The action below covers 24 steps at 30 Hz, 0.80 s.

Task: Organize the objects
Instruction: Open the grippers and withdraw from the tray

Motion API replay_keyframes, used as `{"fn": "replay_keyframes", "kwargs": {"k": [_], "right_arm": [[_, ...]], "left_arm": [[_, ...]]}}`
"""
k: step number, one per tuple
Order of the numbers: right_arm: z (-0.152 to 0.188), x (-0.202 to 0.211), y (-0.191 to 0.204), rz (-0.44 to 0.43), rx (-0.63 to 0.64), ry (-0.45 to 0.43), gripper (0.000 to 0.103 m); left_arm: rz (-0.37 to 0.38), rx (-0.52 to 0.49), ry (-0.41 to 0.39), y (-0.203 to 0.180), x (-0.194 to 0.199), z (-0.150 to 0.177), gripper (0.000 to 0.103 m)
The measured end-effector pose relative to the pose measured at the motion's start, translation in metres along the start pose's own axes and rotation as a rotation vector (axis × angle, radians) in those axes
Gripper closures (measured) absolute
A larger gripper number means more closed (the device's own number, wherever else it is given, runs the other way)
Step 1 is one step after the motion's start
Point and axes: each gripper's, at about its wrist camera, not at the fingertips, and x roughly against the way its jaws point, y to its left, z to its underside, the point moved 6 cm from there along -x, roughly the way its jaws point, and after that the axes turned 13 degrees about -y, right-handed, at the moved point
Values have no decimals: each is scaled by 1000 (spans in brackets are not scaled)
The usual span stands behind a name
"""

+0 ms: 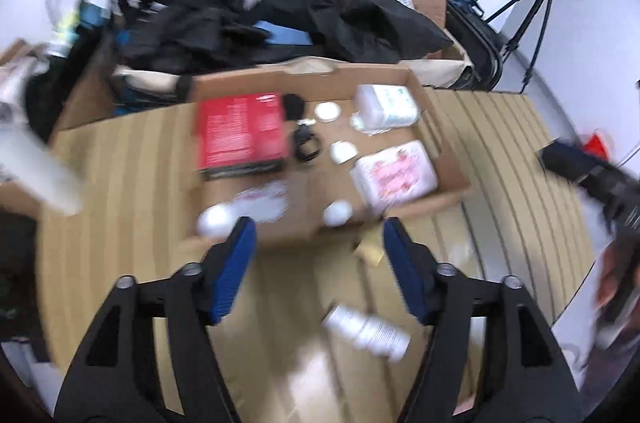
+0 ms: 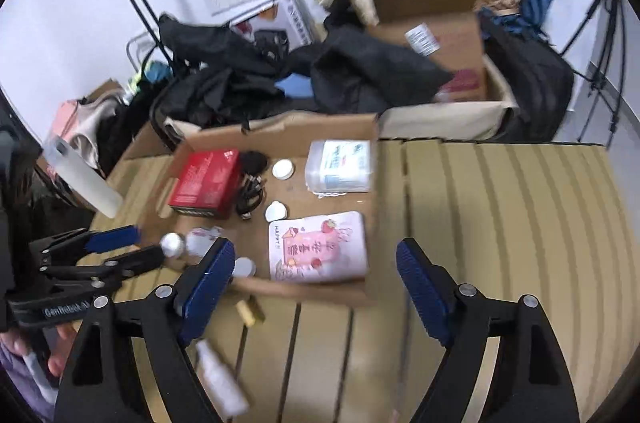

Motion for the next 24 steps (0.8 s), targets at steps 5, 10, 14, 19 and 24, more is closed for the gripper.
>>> {"fn": "replay_keyframes", "kwargs": {"k": [5, 10, 14, 19, 24], "right_arm": [[-9, 99, 1, 16, 70, -41, 17], [11, 177, 16, -3, 105, -72, 17], [26, 210, 40, -29, 133, -95, 17], [43, 240, 60, -58, 156, -121, 17], [69, 282, 75, -101, 133, -196, 17]], "left_arm": [[-60, -10, -36, 31, 105, 22, 27], [-96, 9, -104, 35, 185, 47, 21], [-90, -1, -131, 21, 219, 62, 21], [-81, -37, -153, 0, 245, 80, 21], [-145, -50, -179, -11, 250, 124, 18]]}}
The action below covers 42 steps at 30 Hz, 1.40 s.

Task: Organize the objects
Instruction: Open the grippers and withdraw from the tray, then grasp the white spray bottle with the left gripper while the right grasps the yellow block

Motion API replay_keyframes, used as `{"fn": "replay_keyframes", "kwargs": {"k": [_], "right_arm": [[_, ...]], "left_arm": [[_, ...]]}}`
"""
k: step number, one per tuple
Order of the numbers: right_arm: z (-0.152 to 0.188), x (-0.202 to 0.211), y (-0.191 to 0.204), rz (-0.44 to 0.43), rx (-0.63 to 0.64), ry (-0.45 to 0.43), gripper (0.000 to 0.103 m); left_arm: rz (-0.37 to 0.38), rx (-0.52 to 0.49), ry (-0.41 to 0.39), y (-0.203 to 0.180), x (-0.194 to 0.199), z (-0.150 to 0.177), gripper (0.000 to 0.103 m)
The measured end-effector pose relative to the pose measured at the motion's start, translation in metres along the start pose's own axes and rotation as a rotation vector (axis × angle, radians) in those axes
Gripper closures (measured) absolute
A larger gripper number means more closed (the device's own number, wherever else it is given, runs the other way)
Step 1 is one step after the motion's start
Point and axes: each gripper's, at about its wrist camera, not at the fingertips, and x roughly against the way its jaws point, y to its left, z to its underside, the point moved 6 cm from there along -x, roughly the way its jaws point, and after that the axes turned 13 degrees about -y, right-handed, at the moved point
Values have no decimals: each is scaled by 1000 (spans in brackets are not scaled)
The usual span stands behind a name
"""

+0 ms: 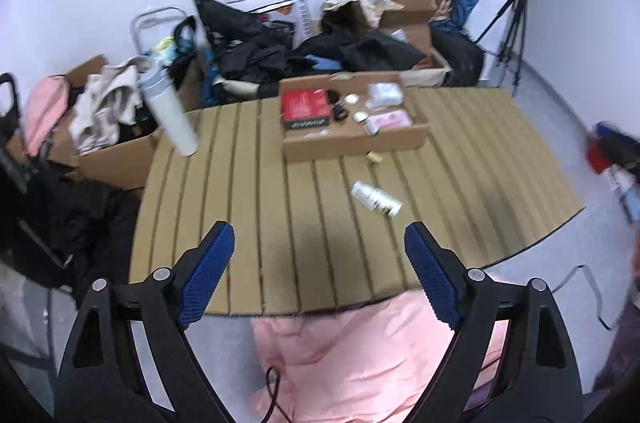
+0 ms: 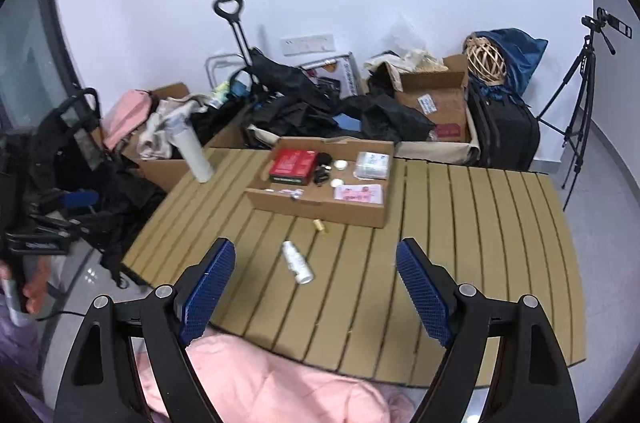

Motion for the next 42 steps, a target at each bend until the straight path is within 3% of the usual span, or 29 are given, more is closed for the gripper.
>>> {"fn": "replay_keyframes", "kwargs": {"k": [4, 7, 10, 14, 18, 23, 27, 30, 31, 33, 34, 37, 39, 42], "right_arm": [[41, 42, 22, 42, 45, -121, 17], [85, 42, 31, 43, 46, -58, 17], [120, 30, 30, -23, -1, 14, 17], [132, 10, 13, -22, -17, 59, 21], [126, -11, -3, 2, -8, 41, 23], [131, -70, -35, 64, -30, 100, 36], [132, -112, -51, 64, -33, 138, 37], [132, -142, -56, 51, -30, 153, 37], [131, -154, -57, 46, -24, 156, 37], [130, -178, -58, 34, -12, 170, 42], [130, -190, -57, 22, -3, 174, 45], [136, -236, -48, -21, 50, 221, 55], [140, -265, -37, -52, 80, 234, 57], [144, -312, -22, -72, 129, 251, 57]], "left_arm": [[92, 42, 2, -23, 17, 64, 17], [106, 68, 27, -35, 18, 93, 17], [149, 56, 63, -49, 7, 102, 15], [157, 50, 126, -53, -30, 96, 15], [191, 73, 173, -65, -102, 84, 15], [132, 167, 276, -82, -214, 88, 17], [91, 304, 325, -91, -287, 94, 17], [97, 331, 326, -98, -311, 96, 24], [83, 314, 331, -98, -314, 98, 34], [48, 235, 294, -94, -311, 98, 44], [60, 224, 298, -90, -310, 100, 56], [124, 210, 316, -67, -302, 106, 77], [229, 232, 320, -58, -297, 109, 77], [224, 199, 299, -55, -291, 108, 79]]}}
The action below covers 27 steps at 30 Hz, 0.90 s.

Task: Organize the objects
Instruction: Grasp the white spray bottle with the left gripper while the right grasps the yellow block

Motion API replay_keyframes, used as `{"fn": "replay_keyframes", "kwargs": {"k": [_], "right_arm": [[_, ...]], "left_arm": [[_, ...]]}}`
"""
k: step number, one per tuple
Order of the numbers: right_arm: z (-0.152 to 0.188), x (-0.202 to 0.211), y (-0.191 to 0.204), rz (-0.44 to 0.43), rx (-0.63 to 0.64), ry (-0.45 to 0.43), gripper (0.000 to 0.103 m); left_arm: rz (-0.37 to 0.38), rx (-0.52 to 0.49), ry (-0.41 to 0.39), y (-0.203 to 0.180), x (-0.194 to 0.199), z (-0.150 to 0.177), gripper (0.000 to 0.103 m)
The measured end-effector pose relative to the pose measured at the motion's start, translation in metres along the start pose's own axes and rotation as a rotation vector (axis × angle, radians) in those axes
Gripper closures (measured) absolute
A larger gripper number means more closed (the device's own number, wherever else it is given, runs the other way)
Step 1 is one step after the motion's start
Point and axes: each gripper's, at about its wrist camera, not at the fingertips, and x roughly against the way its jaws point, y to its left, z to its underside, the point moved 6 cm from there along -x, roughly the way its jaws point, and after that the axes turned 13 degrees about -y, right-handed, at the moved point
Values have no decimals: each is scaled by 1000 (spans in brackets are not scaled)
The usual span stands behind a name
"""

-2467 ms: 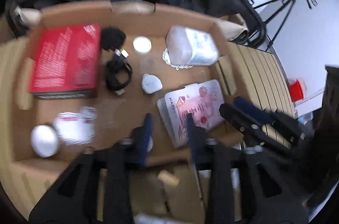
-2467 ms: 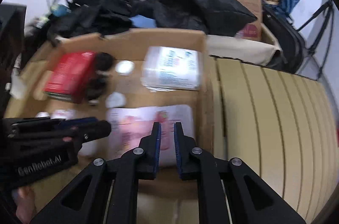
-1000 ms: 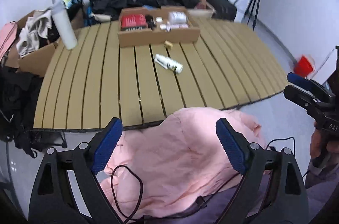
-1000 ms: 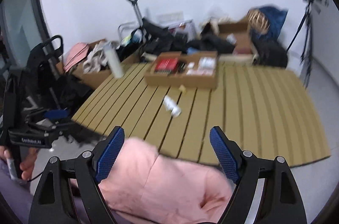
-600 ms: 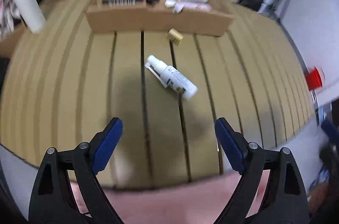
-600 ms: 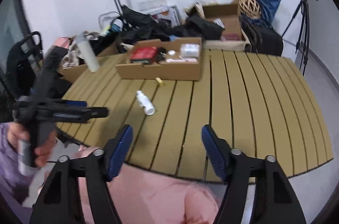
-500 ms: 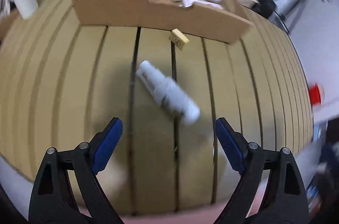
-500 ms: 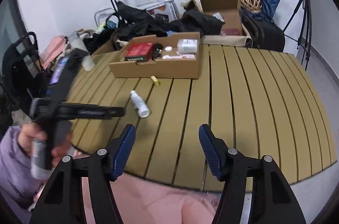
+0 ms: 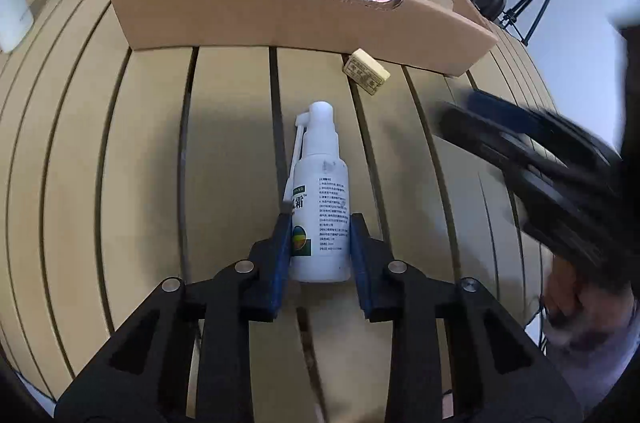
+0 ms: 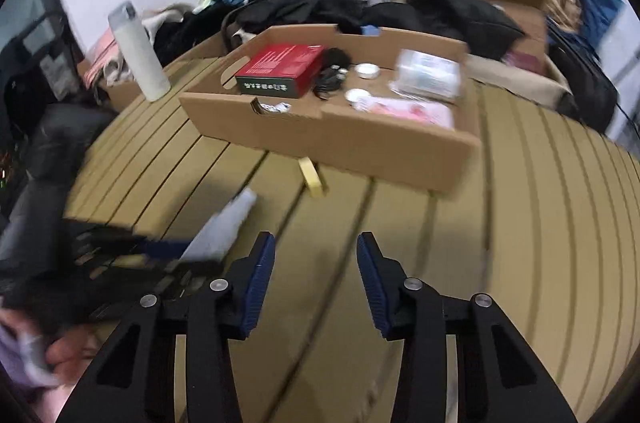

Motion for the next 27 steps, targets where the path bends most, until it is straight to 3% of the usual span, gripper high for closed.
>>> {"fn": "replay_keyframes", "kwargs": {"k": [2, 4, 8, 12, 14, 17, 21, 27], "right_arm": [[-5, -32, 1, 19, 5, 36, 57], [-7, -49, -1, 36, 5, 42, 62], [-5, -69, -1, 73, 19, 45, 90], [-2, -59, 2, 82, 22, 58, 90], [-1, -38, 6, 79, 8, 44, 90], [3, 25, 16, 80, 7, 0, 90], [24, 123, 27, 95, 2, -30, 90], [60, 235, 36, 109, -117, -86, 90]], "left_arm": [[-62, -34, -28, 4, 4, 1, 79], [-41, -11, -45, 11, 7, 1, 79], [-63, 8, -51, 26, 8, 1, 79], [-78, 31, -49, 30, 25, 2, 79], [-94, 28, -71, 27, 47, 4, 79], [-95, 18, -131, 16, 94, 12, 79], [-168, -35, -211, -3, 156, 39, 79], [-107, -14, -264, -33, 223, 76, 79]]}}
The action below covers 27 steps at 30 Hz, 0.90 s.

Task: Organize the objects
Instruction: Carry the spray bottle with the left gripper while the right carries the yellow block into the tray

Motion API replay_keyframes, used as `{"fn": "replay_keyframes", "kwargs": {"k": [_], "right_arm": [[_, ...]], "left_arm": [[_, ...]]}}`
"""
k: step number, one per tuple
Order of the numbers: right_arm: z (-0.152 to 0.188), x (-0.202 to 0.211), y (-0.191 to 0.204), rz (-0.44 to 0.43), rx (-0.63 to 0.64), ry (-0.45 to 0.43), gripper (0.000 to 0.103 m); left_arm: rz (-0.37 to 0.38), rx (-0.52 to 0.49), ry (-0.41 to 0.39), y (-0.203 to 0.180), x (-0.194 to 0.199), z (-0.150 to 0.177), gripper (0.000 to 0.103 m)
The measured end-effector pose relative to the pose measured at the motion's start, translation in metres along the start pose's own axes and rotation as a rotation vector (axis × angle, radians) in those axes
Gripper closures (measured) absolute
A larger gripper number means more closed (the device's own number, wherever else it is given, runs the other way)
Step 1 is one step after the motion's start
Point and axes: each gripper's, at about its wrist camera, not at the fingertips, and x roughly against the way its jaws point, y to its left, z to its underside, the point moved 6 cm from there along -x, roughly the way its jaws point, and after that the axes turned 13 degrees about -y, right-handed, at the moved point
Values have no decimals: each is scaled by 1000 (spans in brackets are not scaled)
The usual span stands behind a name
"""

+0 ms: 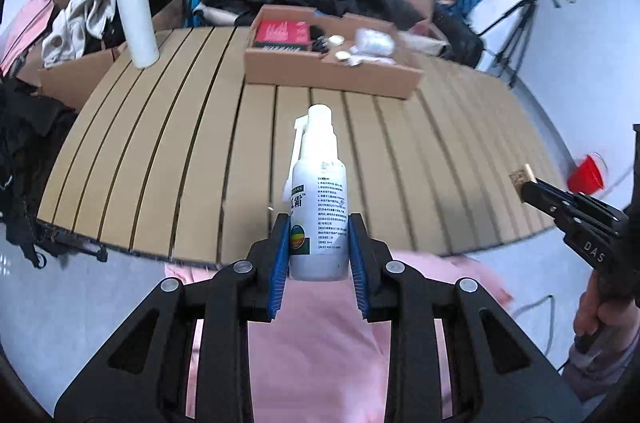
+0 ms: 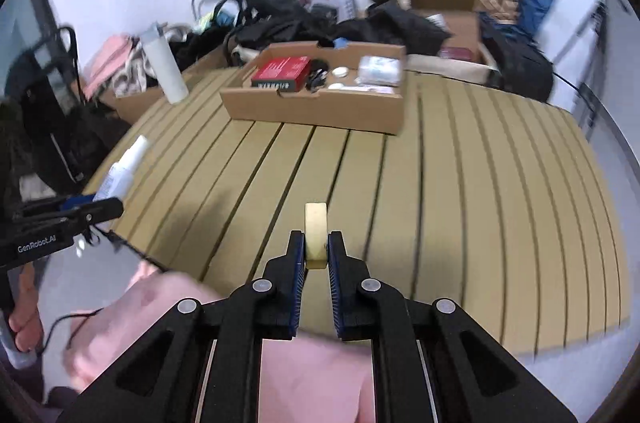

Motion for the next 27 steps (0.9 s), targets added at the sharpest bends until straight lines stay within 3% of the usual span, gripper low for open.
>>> {"fn": "replay_keyframes", "kwargs": {"k": [4, 8, 16, 21, 24, 27], "right_arm": [[-2, 35, 16, -3, 33, -57, 90], [-2, 51, 31, -23, 39, -90, 90], [-7, 32, 37, -65, 23, -69, 90], [-55, 4, 33, -97, 41, -94, 90], [-102, -30, 26, -119, 67, -105, 90], [-135, -79, 22, -116, 116, -52, 90]], "left_arm": [[11, -50, -40, -20, 20, 1, 79], [-2, -38, -33, -18, 27, 8, 79], [19, -17, -37, -10, 20, -12, 79], [123, -11, -87, -7, 0, -89, 79], [132, -43, -93, -6, -26, -135, 79], [126, -61, -65, 0, -73, -174, 79]]}}
